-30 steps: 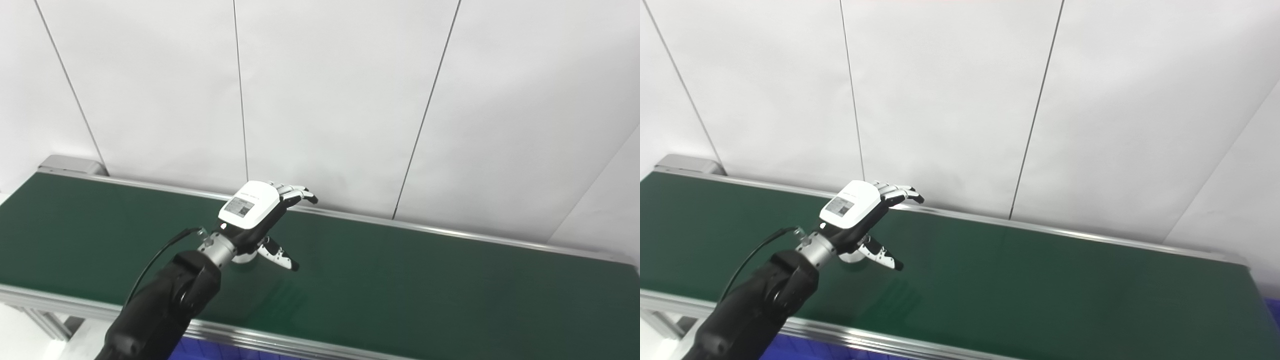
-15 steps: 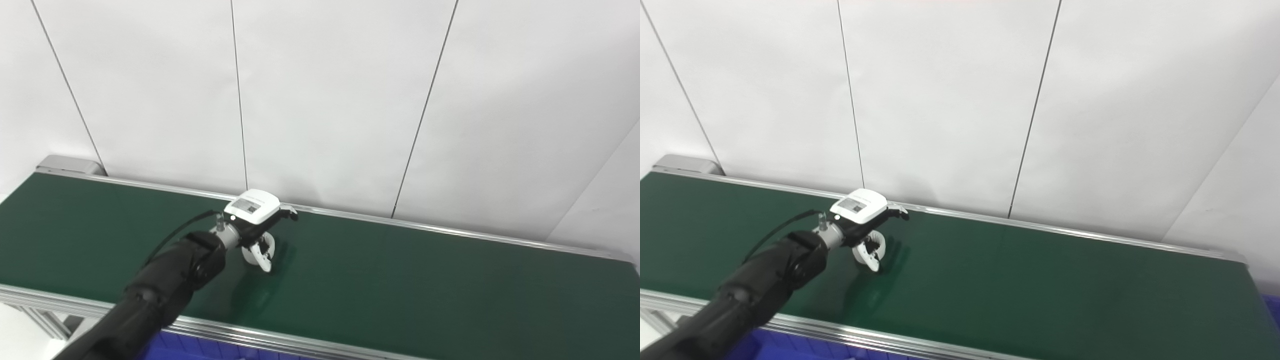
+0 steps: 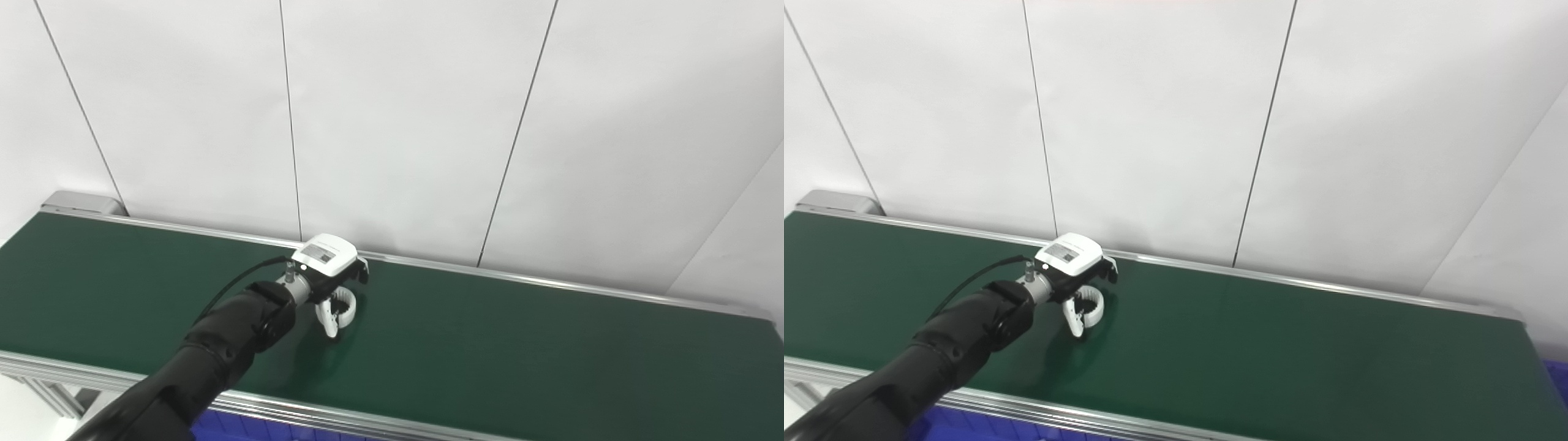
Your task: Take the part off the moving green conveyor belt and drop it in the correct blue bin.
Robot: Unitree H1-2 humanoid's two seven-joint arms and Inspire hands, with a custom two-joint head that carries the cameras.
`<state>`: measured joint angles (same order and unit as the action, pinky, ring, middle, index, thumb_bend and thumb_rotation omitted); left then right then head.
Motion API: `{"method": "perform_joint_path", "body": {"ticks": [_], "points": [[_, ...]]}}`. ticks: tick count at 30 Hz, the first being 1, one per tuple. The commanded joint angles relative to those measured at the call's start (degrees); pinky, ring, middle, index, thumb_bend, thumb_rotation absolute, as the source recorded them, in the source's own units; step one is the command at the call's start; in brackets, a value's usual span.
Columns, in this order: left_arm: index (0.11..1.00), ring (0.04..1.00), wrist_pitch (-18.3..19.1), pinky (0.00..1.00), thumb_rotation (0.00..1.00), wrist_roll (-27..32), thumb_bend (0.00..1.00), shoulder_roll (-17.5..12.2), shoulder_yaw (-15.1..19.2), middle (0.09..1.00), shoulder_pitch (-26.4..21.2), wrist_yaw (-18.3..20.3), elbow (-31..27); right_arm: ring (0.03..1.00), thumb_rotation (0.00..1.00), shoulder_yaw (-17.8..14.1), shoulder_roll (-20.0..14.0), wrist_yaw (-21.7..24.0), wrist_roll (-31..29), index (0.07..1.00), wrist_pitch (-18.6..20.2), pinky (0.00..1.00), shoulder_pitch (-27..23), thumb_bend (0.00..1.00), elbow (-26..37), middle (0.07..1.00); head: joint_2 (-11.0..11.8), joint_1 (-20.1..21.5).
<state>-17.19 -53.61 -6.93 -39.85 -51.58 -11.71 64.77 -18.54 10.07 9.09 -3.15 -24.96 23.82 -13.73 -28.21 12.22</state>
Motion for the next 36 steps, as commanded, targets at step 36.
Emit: {"method": "perform_joint_path", "body": {"ticks": [36], "points": [[0.512, 0.403, -1.6, 0.42, 0.0, 7.81, 0.52, -11.43, 2.62, 0.452, 11.73, 17.5, -50.77, 0.888, 0.96, 4.86, 1.7, -1.94, 0.17, 0.93, -1.96, 0.86, 3.49, 0.84, 9.68, 0.916, -13.73, 2.01]]}}
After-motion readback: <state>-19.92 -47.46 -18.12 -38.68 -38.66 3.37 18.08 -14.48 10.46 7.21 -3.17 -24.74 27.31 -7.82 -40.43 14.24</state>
